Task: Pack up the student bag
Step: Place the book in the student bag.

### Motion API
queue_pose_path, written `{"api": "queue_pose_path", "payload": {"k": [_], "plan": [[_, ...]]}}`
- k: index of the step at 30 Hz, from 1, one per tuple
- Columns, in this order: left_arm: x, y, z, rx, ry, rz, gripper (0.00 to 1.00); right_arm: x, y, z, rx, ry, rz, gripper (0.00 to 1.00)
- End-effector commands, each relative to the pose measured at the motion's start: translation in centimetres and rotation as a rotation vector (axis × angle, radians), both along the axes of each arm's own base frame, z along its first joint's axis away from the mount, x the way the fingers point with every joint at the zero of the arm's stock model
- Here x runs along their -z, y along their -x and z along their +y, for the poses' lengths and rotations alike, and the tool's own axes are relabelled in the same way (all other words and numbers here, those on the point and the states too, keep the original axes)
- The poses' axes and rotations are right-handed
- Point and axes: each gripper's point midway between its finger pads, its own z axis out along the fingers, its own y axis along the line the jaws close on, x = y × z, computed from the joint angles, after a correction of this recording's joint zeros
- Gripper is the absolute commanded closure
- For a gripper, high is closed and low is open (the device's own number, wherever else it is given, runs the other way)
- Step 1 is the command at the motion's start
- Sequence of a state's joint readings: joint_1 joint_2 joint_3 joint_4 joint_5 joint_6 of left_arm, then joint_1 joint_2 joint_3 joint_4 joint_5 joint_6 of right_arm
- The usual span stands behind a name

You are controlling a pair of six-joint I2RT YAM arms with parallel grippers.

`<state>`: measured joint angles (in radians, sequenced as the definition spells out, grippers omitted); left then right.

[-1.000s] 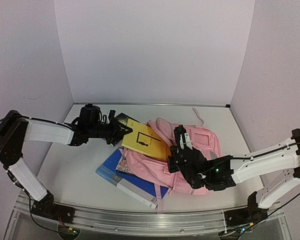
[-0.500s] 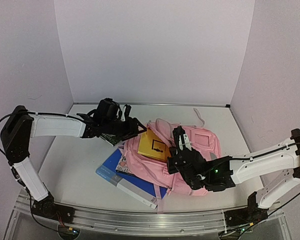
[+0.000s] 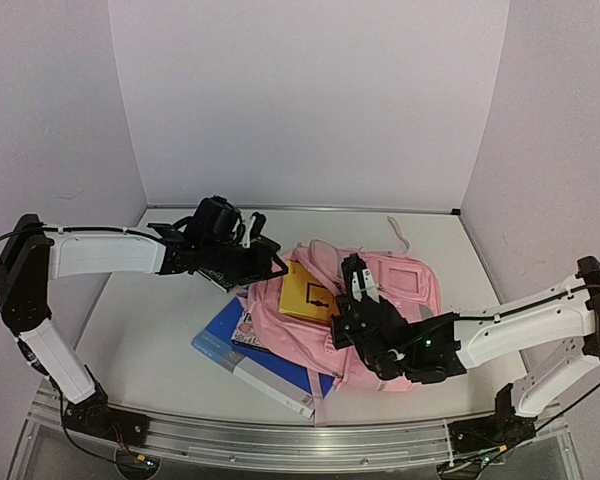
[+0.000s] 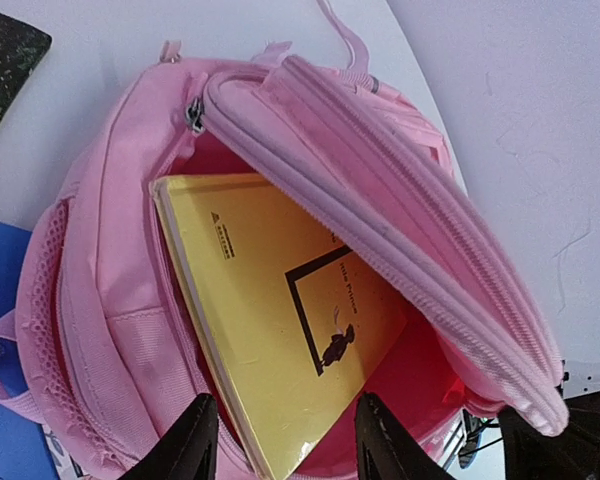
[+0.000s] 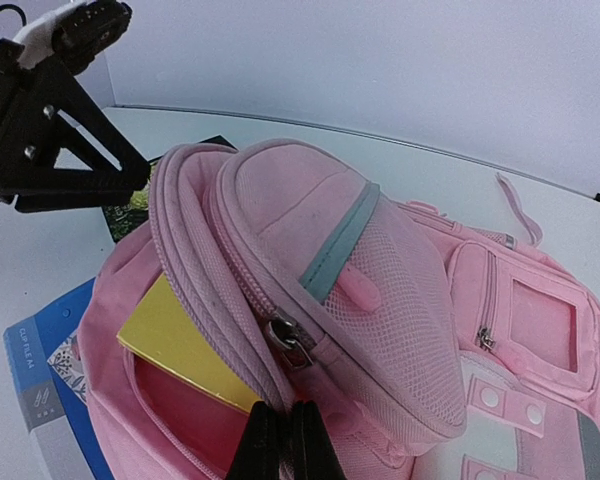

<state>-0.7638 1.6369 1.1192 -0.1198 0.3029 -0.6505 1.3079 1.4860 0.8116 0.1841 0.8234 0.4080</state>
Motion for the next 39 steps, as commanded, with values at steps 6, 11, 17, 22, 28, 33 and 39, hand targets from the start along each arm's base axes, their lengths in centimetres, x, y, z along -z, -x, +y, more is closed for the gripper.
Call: {"api": "queue_pose_path", "payload": {"k": [6, 11, 17, 22, 28, 33, 39], "plan": [[1.6, -0.4, -1.9, 0.044, -0.051, 0.030, 0.56, -6.1, -0.6, 0.8, 0.054, -0.226, -0.082, 1.00], [2.6, -0.2, -2.6, 0.064, -0.060, 0.047, 0.58, -5.9, -0.6, 0.8, 0.056, -0.224, -0.081, 1.00], [3.5, -0.5, -3.6, 0.094, -0.060, 0.056, 0.65, -5.9, -0.6, 0.7, 0.059, -0.222, -0.082, 1.00], [3.4, -0.3, -5.6, 0.140, -0.015, 0.058, 0.72, -5.7, -0.6, 0.4, 0.064, -0.221, -0.083, 1.00], [4.1, 1.3, -9.2, 0.225, 0.025, 0.079, 0.74, -5.4, -0.6, 0.5, 0.066, -0.217, -0.080, 1.00], [3.7, 1.6, -9.9, 0.226, 0.040, 0.047, 0.74, -5.4, -0.6, 0.3, 0.072, -0.213, -0.083, 1.00], [-1.5, 1.8, -6.8, 0.133, 0.072, -0.086, 0.51, -5.8, -0.6, -0.7, 0.097, -0.232, -0.091, 1.00]]}}
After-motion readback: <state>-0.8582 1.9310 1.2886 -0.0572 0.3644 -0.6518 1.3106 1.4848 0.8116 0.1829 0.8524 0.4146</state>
